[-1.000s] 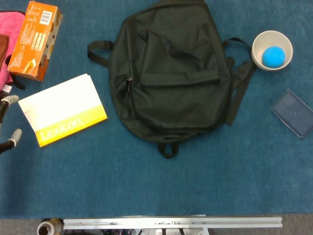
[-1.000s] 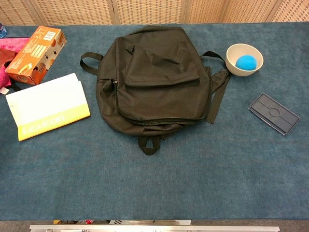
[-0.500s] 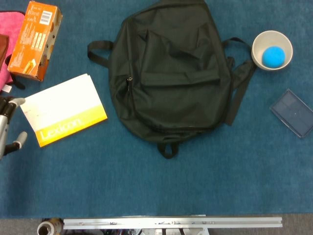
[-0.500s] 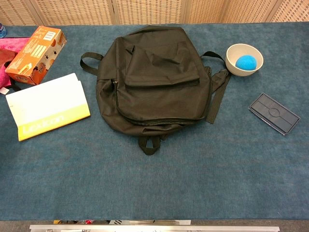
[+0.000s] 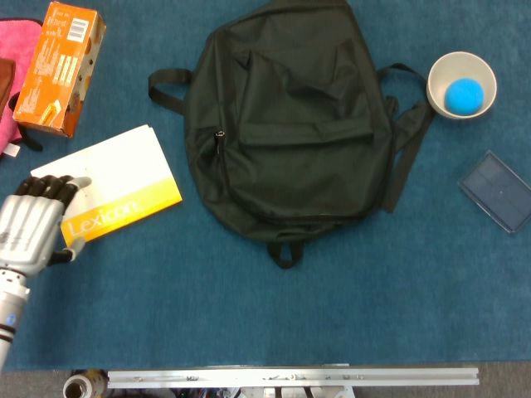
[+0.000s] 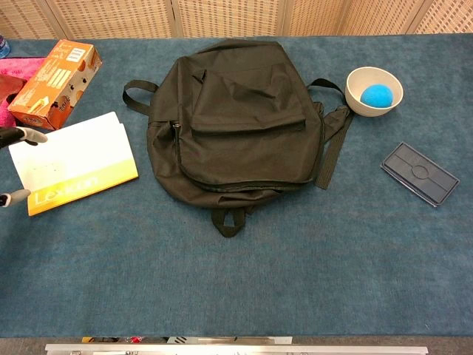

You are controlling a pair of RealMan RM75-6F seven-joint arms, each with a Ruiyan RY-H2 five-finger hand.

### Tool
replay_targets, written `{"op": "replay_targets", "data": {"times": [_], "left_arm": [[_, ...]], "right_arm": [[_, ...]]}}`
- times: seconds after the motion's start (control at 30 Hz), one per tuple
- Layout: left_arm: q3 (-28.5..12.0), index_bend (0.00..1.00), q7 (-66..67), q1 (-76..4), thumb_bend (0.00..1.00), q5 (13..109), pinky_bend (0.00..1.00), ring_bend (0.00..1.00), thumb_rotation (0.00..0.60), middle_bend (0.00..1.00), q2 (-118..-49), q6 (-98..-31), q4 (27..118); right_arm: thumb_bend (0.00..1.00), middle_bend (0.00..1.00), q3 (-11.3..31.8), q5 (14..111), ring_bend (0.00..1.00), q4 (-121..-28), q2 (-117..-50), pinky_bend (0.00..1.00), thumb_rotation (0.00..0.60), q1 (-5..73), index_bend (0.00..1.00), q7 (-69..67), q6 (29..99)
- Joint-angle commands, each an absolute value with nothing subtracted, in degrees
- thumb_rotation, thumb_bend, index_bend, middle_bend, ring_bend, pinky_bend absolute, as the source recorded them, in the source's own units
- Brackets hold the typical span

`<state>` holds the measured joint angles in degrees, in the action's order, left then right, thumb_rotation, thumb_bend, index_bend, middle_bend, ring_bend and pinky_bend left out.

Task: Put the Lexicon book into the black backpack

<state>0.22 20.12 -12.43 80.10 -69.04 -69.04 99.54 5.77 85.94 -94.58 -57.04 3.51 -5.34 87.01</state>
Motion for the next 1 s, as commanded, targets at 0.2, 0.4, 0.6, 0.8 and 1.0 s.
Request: {"op": "replay_targets", "data": {"times": [0.2,0.4,0.6,0.8,1.0], "left_arm": [[-1.04,0.10,25.40,-16.50,0.17,73.12,0.19,0.16,0.600,0.17,-72.39,-62.85,99.01],[-1.70,0.08,27.81,-18.93,0.17,68.39,0.18,0.15,0.600,0.16,-74.82,-59.70,98.05],[-2.29,0.07,30.05,-21.64,0.17,64.31,0.18,0.15,0.510,0.16,-76.63,-57.29,96.83],[-2.54,0.06,31.44,-23.15,0.17,61.22,0.18,0.15,0.415,0.15,-77.86,-56.90,95.92],[-2.07,0.04,31.78,-24.21,0.17,59.21,0.18,0.15,0.401,0.14,-79.12,-56.48,94.53]], "right_arm": [[0.12,0.32,5.19,86.43,0.15,-93.34,-57.78,0.30,0.600,3.53,0.25,-6.22,86.64],[0.13,0.32,4.90,86.77,0.15,-92.46,-58.06,0.30,0.600,3.52,0.25,-7.05,86.59],[0.13,0.32,4.44,87.46,0.15,-91.82,-58.19,0.30,0.600,3.53,0.25,-8.25,86.50],[0.13,0.32,4.27,87.42,0.15,-91.37,-58.25,0.30,0.600,3.29,0.25,-8.77,86.71],[0.13,0.32,4.15,87.01,0.15,-91.01,-58.23,0.30,0.600,3.11,0.25,-9.08,86.56]]}}
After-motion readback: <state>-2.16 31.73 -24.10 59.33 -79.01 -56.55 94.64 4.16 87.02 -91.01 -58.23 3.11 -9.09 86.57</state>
